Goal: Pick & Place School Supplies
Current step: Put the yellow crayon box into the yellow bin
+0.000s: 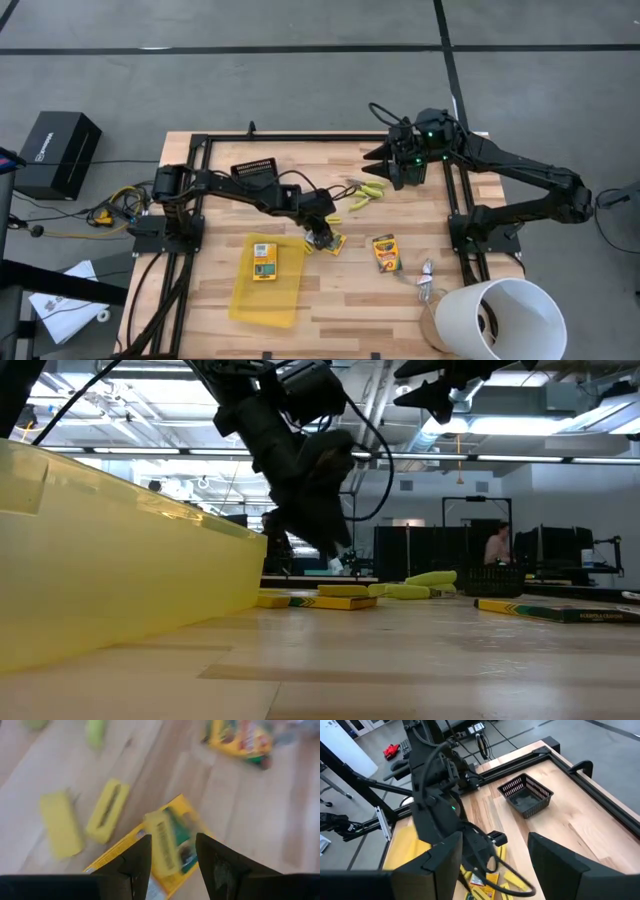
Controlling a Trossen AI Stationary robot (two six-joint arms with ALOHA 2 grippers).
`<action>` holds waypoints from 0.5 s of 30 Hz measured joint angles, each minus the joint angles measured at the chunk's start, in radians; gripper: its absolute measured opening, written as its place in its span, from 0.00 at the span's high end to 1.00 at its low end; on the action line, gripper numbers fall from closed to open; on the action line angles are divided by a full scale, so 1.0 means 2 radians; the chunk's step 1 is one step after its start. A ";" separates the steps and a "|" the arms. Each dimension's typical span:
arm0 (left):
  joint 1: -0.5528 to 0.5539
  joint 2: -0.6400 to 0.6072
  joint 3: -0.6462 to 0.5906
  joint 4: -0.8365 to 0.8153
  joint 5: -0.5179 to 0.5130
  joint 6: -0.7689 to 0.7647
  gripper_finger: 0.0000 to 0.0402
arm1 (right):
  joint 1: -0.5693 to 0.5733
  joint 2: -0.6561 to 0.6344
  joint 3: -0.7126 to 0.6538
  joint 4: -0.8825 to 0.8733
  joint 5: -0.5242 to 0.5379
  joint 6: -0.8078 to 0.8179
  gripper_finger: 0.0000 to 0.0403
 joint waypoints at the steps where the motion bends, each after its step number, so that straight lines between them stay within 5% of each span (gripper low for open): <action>1: -0.003 0.000 0.000 0.015 0.001 0.000 0.63 | 0.000 0.000 0.000 -0.001 0.002 0.000 0.46; 15: -0.029 0.025 0.002 0.099 0.014 0.014 0.64 | -0.031 0.004 0.000 -0.024 0.005 0.002 0.46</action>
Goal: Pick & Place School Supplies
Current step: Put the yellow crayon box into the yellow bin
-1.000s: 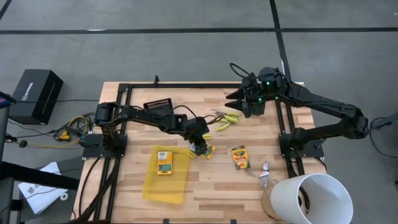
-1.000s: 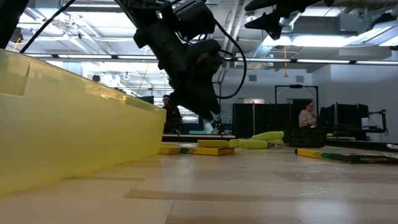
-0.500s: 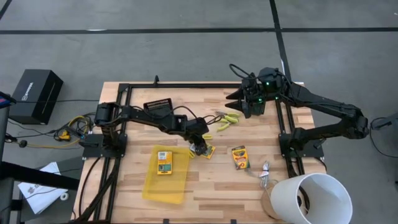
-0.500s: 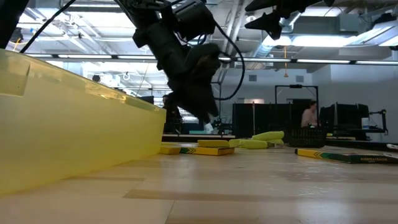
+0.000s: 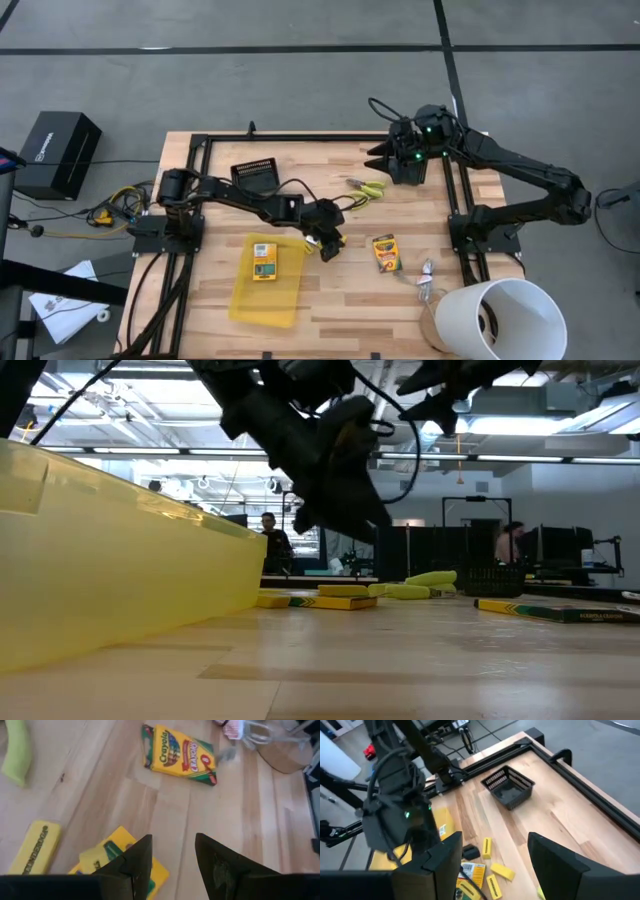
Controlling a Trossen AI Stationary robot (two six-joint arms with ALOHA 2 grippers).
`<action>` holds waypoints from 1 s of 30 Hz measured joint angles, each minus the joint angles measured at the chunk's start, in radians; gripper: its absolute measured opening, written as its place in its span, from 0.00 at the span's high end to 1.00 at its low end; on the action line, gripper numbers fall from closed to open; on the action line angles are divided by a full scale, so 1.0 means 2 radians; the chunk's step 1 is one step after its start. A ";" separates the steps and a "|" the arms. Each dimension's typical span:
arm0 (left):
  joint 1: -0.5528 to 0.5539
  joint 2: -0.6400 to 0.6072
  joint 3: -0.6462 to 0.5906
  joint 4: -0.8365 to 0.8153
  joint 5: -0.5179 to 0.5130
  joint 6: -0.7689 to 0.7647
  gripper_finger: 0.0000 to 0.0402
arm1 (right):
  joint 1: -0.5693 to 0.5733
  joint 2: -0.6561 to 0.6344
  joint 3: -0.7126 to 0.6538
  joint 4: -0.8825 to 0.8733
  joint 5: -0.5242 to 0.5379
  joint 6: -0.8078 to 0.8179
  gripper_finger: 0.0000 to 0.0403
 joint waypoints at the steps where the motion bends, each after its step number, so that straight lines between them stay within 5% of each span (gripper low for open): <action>1: 0.001 0.001 -0.001 -0.006 0.001 0.002 0.64 | -0.002 0.000 0.000 0.001 0.000 0.006 0.46; 8: 0.022 -0.029 0.020 -0.041 0.003 0.040 0.64 | 0.018 -0.001 0.000 -0.035 -0.027 0.063 0.46; 17: 0.099 -0.180 0.004 -0.088 -0.077 0.123 0.64 | 0.075 0.002 -0.002 -0.080 -0.022 0.191 0.46; 30: 0.198 -0.346 -0.050 -0.141 -0.054 0.148 0.64 | 0.127 0.161 -0.008 -0.065 0.004 0.235 0.46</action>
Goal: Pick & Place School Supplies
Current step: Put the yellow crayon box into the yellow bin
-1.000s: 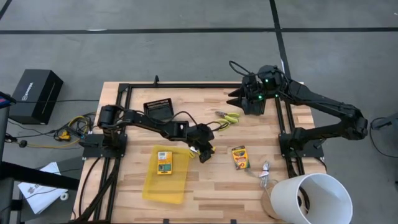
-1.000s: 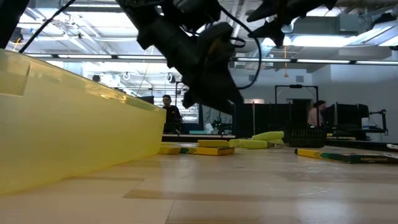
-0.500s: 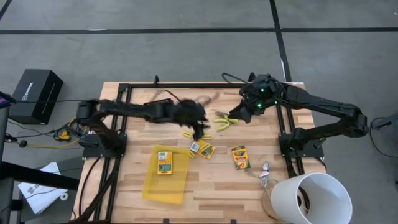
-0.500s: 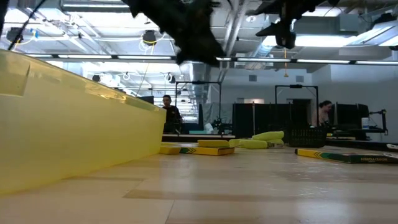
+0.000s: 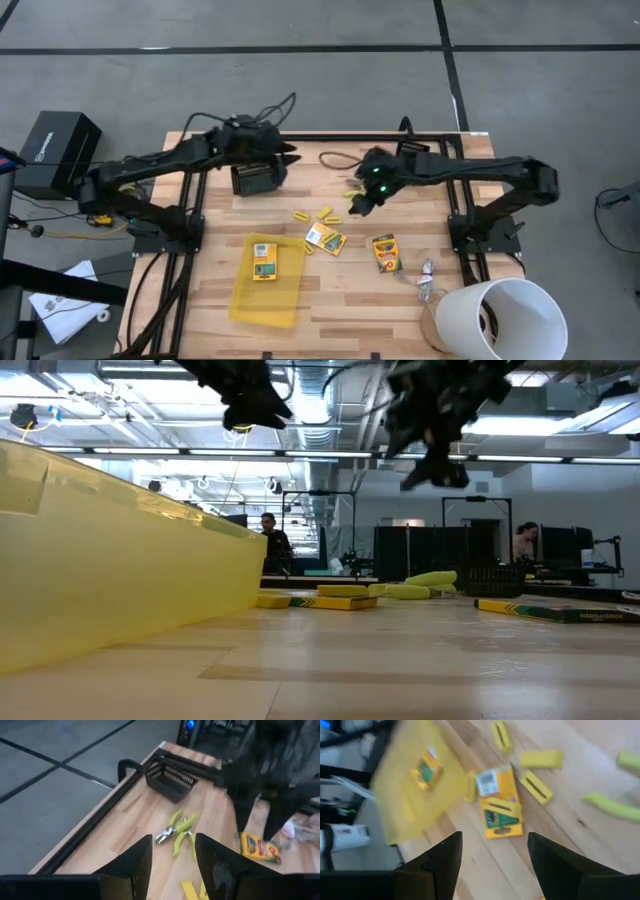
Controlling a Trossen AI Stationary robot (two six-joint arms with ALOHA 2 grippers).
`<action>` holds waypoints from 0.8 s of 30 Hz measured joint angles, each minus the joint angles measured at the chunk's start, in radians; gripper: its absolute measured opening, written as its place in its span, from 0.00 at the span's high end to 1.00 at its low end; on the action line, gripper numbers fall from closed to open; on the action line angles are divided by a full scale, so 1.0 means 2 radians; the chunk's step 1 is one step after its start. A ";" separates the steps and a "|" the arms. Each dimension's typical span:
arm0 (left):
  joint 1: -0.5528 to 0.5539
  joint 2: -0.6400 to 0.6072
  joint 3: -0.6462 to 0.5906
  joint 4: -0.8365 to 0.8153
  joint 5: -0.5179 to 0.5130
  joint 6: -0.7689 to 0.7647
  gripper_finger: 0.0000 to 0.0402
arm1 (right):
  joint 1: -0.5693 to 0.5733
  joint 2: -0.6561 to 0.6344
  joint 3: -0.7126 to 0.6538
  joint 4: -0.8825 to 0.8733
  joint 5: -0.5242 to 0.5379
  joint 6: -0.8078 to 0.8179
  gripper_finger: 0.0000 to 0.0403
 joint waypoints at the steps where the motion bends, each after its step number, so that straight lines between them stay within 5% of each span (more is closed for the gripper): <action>1: 0.003 -0.011 -0.009 -0.002 0.002 -0.003 0.64 | 0.002 0.014 0.000 0.001 0.000 0.000 0.46; 9: 0.002 -0.084 -0.085 -0.009 0.006 -0.039 0.64 | 0.023 0.092 -0.013 0.054 -0.007 0.033 0.46; 24: 0.002 -0.112 -0.132 0.000 0.035 -0.068 0.64 | 0.037 0.049 -0.218 0.317 0.004 0.237 0.46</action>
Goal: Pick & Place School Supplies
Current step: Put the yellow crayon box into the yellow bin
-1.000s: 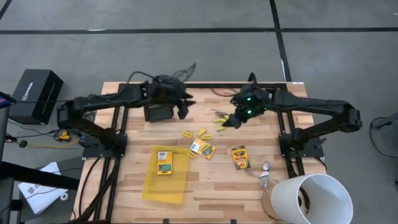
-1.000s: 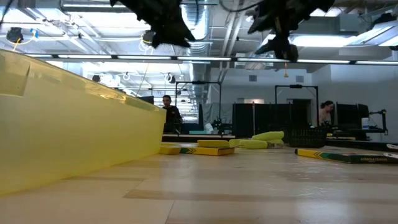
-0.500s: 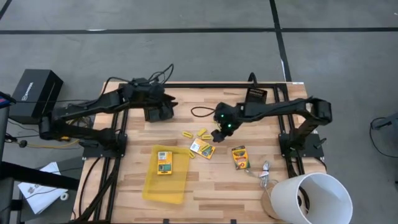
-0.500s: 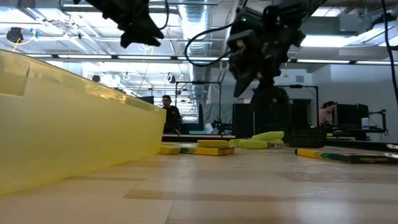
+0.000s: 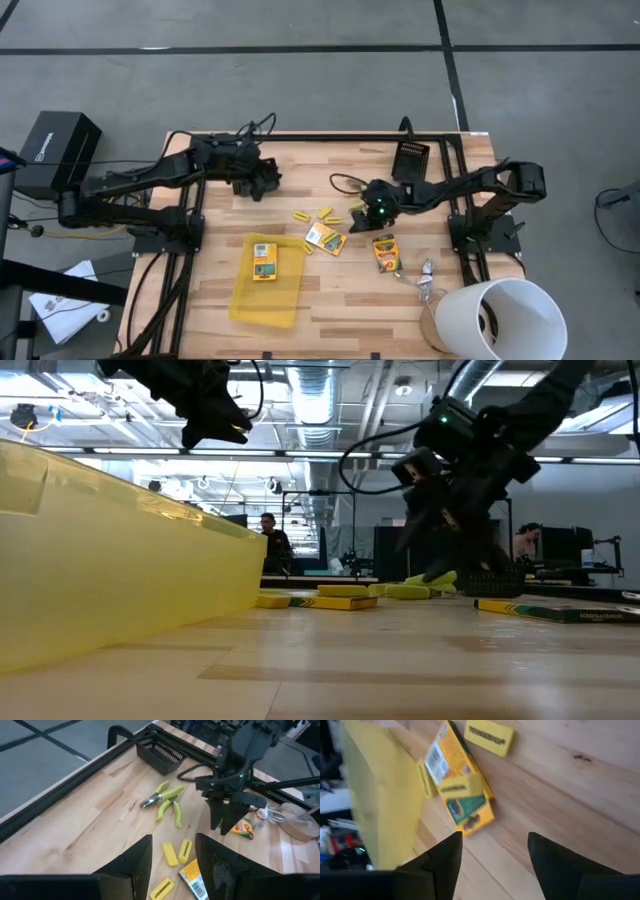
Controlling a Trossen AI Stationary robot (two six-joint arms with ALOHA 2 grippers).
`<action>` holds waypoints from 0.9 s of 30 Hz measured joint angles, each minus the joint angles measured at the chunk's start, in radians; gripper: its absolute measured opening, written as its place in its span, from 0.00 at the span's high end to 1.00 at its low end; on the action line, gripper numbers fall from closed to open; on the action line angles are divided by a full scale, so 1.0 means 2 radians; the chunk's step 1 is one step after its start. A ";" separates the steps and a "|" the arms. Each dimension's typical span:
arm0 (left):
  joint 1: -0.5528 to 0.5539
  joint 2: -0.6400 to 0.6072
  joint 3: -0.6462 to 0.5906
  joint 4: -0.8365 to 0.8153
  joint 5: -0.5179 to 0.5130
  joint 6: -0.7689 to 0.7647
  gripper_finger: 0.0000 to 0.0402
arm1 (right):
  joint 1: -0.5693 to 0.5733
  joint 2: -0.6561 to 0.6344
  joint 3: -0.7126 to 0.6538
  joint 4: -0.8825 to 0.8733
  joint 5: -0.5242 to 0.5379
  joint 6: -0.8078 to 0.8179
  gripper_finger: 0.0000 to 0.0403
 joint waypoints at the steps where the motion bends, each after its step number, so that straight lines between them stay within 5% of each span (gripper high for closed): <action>1: 0.000 0.001 0.000 -0.001 0.000 0.000 0.64 | 0.002 0.001 -0.006 0.012 0.002 0.008 0.46; 19: 0.000 0.007 0.000 0.002 0.004 -0.032 0.64 | 0.061 0.100 -0.004 0.163 0.021 0.082 0.46; 27: 0.000 0.007 0.000 0.001 0.009 -0.032 0.64 | 0.066 0.119 0.019 0.166 0.046 0.087 0.46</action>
